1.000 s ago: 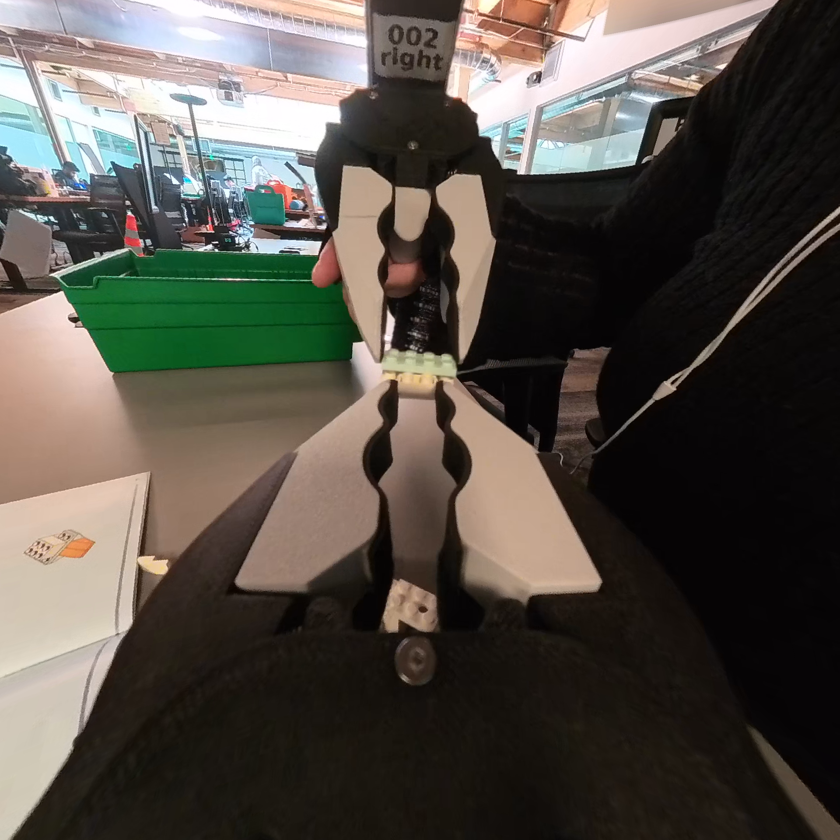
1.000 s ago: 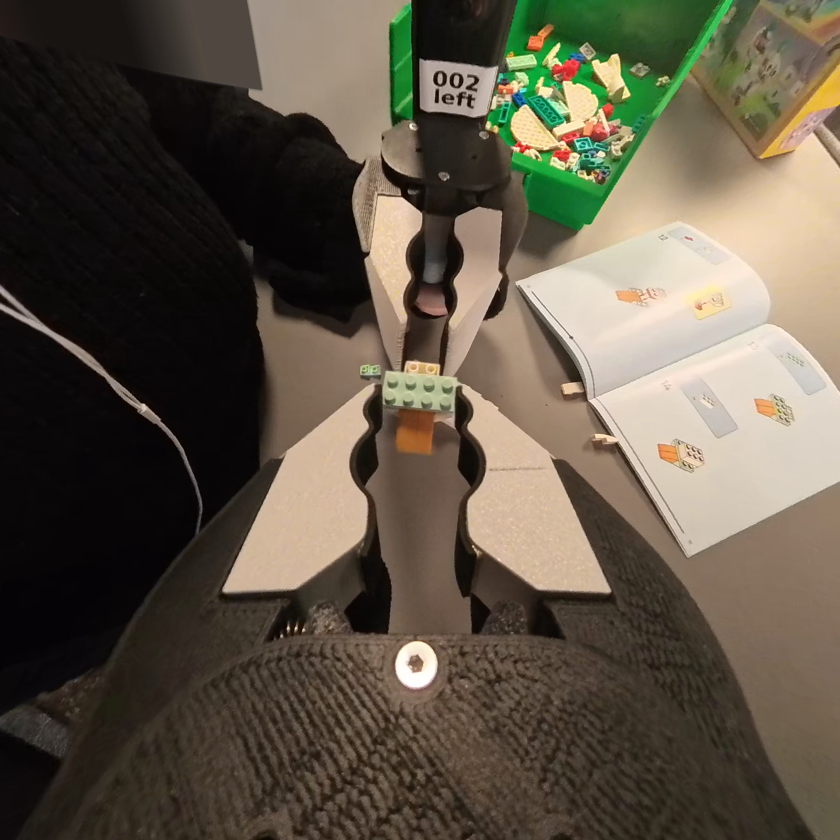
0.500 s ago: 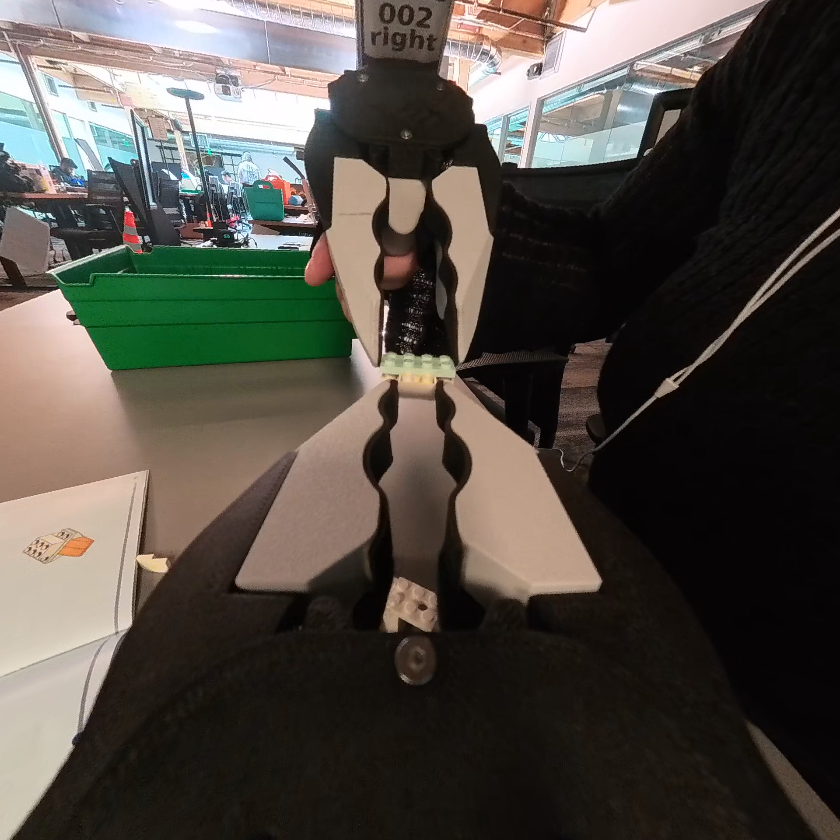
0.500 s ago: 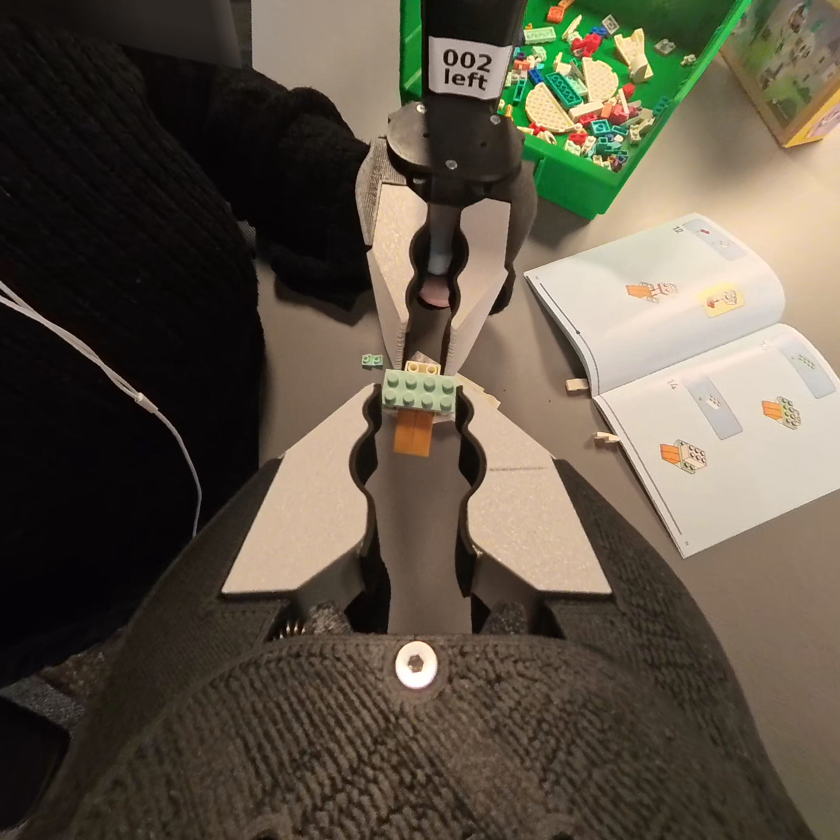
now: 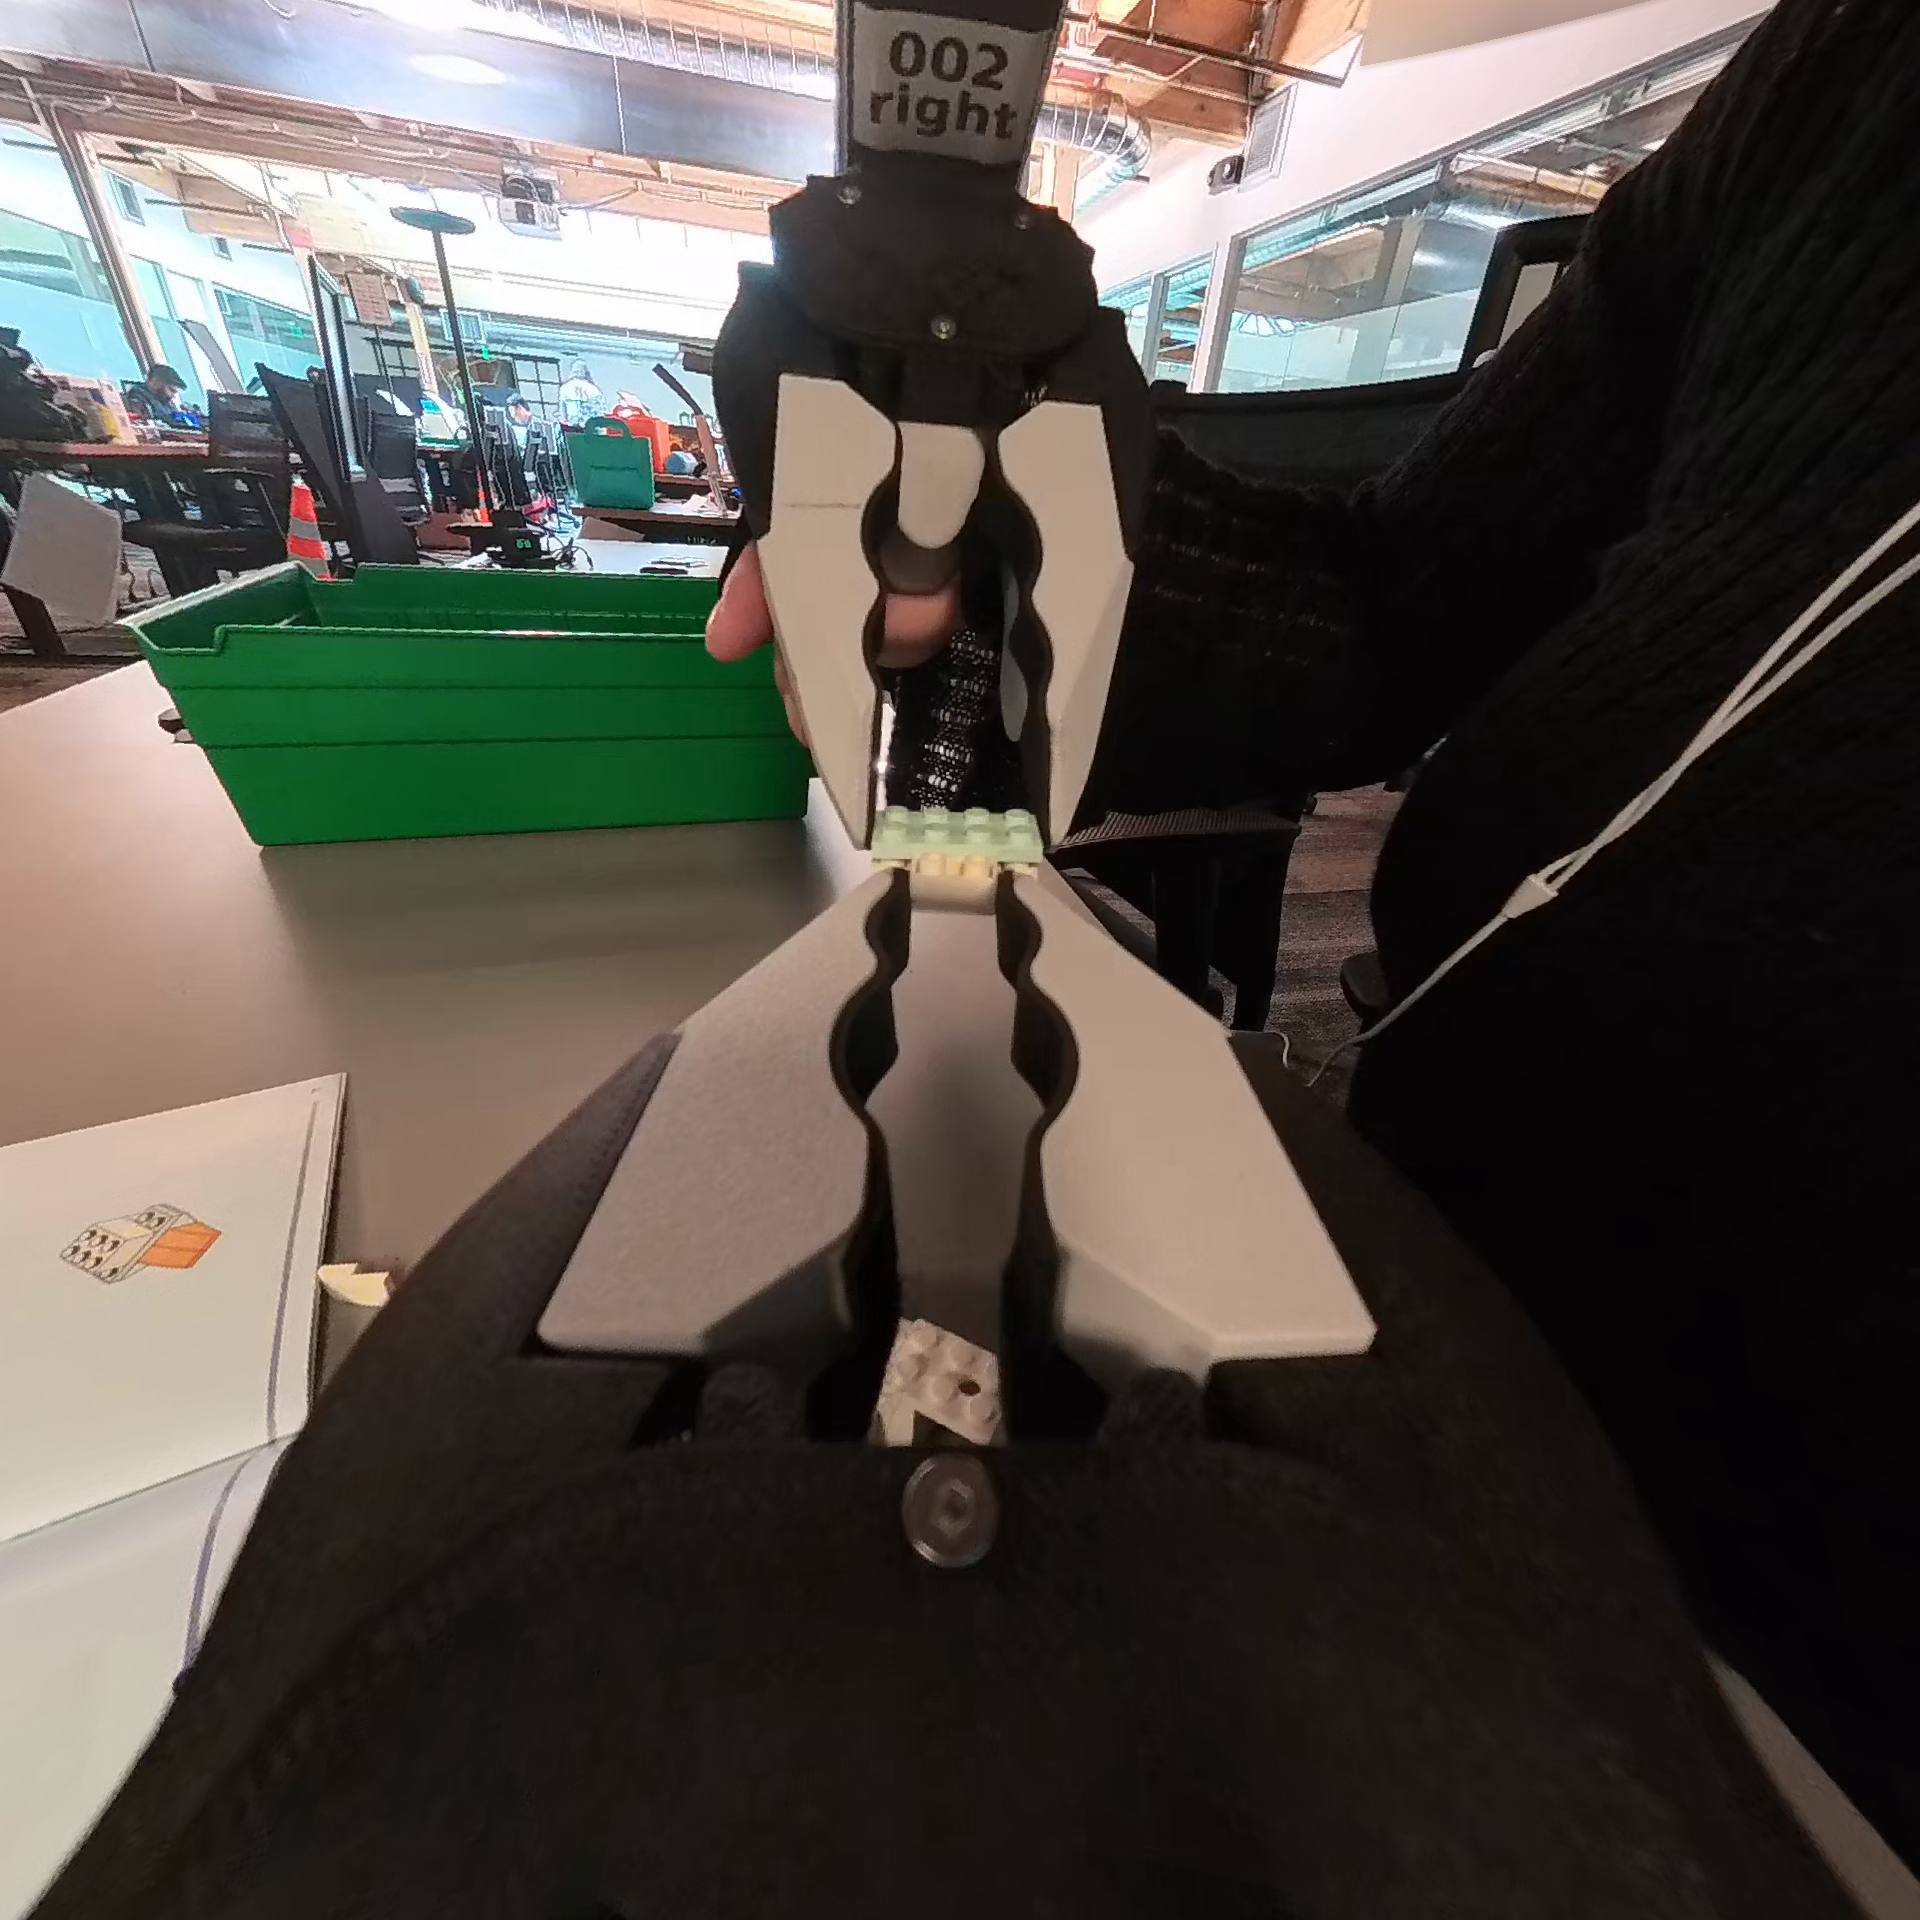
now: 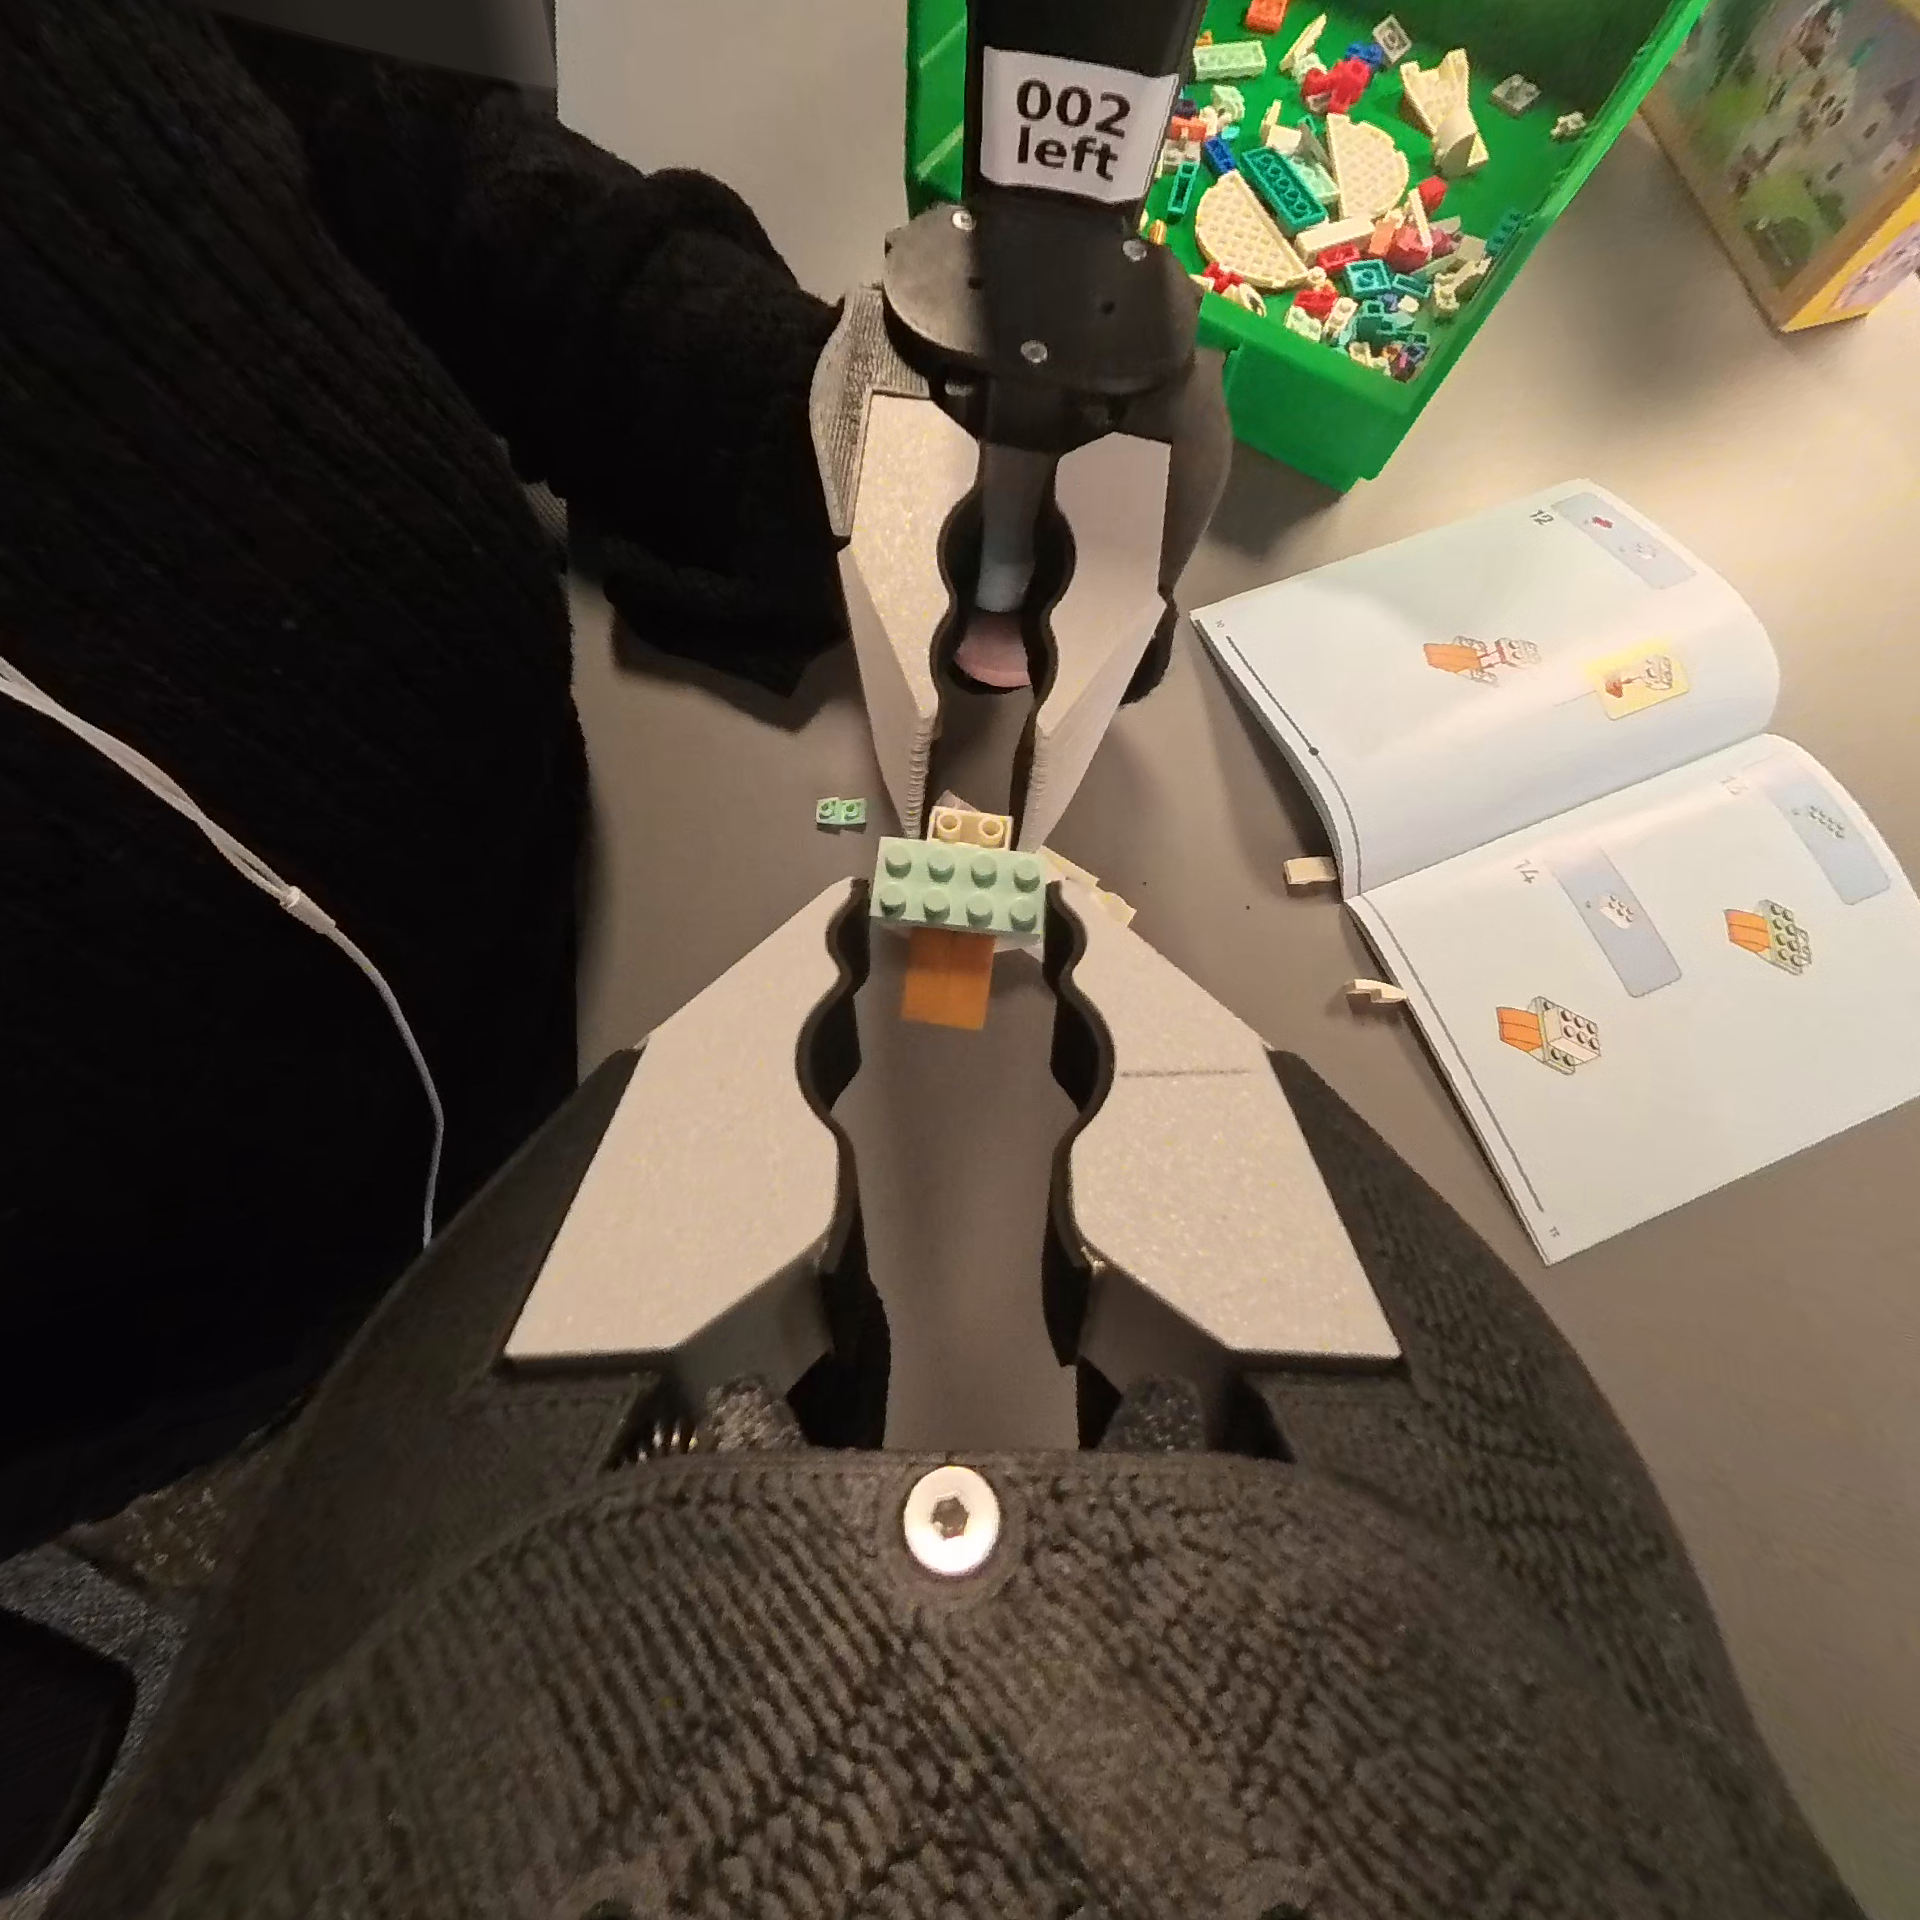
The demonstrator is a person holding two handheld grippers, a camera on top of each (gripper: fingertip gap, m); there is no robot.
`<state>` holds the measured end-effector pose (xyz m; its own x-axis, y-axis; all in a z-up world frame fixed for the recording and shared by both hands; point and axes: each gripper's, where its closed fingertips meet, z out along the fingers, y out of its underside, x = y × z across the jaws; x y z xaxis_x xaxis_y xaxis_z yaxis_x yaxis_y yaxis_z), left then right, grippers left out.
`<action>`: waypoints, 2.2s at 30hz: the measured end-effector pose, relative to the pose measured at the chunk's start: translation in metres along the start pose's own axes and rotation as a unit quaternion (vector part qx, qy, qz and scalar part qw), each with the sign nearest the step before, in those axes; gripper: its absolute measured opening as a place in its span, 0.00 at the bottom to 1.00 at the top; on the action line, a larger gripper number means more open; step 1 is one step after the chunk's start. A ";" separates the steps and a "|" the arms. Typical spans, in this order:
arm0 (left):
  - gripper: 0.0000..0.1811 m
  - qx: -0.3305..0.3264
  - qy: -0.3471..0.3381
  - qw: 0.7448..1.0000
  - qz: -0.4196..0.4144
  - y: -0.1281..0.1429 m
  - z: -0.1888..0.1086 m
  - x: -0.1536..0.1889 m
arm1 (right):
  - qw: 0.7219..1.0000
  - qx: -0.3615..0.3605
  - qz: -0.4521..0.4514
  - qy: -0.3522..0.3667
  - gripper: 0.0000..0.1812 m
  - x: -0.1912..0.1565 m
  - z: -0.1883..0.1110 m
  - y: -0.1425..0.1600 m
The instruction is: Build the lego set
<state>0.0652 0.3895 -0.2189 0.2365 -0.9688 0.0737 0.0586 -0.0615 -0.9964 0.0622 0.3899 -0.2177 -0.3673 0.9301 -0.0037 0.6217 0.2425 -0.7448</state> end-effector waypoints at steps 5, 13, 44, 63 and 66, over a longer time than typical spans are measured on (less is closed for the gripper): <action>0.09 0.003 -0.005 1.000 -0.001 -0.001 -0.001 -0.002 | 1.000 0.009 -0.002 0.012 0.23 0.002 -0.001 -0.003; 0.09 0.013 -0.075 0.997 -0.030 -0.003 -0.007 -0.027 | 0.964 0.000 -0.157 0.215 0.38 0.030 -0.007 -0.010; 0.08 0.004 -0.140 0.986 -0.086 0.006 -0.006 -0.048 | 0.742 -0.209 -0.400 0.495 0.08 0.077 0.013 0.011; 0.08 -0.020 -0.158 0.982 -0.099 0.015 -0.002 -0.051 | 0.723 -0.185 -0.443 0.496 0.08 0.078 0.015 0.017; 0.08 -0.027 -0.165 0.981 -0.096 0.017 -0.001 -0.053 | 0.736 -0.180 -0.426 0.494 0.08 0.079 0.017 0.021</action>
<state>0.0531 0.4392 -0.2400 0.5285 -0.8075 0.2621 0.0845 -0.2571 -0.9627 0.0347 0.4644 -0.2450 -0.1579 0.1025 0.9821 0.6656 0.7457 0.0293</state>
